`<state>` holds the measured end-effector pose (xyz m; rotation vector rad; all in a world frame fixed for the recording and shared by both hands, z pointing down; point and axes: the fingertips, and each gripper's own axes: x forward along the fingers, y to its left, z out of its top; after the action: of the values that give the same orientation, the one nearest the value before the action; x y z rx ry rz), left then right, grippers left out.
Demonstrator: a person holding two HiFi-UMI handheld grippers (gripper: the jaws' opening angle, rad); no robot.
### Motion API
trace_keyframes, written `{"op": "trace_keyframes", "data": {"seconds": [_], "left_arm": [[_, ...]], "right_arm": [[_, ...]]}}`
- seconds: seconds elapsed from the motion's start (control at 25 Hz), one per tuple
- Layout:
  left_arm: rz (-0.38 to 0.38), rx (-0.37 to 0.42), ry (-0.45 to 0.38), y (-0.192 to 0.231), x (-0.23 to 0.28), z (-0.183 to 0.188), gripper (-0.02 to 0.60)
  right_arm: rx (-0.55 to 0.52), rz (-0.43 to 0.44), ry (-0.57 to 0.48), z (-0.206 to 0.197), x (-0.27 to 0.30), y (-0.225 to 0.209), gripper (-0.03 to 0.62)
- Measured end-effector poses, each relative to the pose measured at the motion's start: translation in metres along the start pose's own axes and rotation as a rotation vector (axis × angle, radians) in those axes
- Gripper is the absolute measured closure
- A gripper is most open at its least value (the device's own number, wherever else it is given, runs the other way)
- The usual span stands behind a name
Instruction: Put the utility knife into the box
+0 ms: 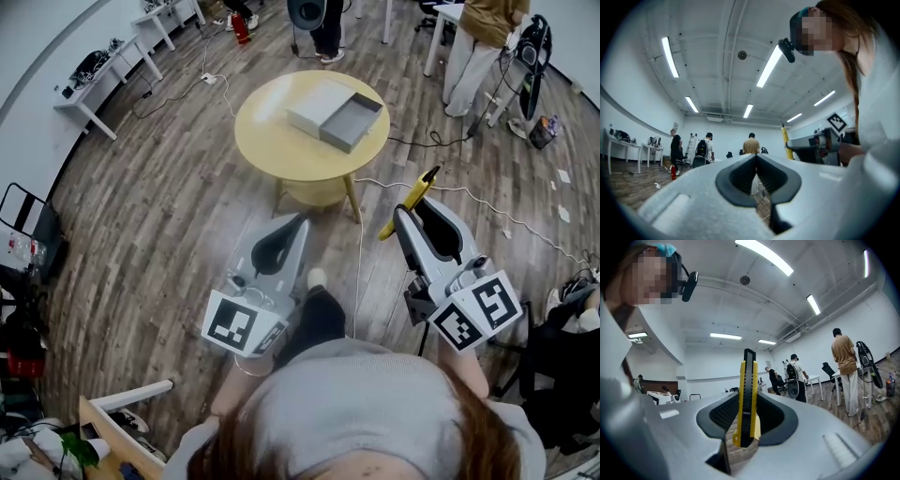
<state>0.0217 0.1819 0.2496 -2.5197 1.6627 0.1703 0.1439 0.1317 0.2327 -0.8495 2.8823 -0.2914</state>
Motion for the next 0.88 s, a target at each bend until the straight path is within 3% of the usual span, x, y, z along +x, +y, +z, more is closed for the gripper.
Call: {"op": "trace_keyframes", "data": {"seconds": [0.88], "left_arm": [[-0.094,-0.007,-0.015,0.165,0.13,-0.011,0.578]], "right_arm": [[0.001,-0.067,-0.02,0.015,0.188,-0.09,0.473]]}}
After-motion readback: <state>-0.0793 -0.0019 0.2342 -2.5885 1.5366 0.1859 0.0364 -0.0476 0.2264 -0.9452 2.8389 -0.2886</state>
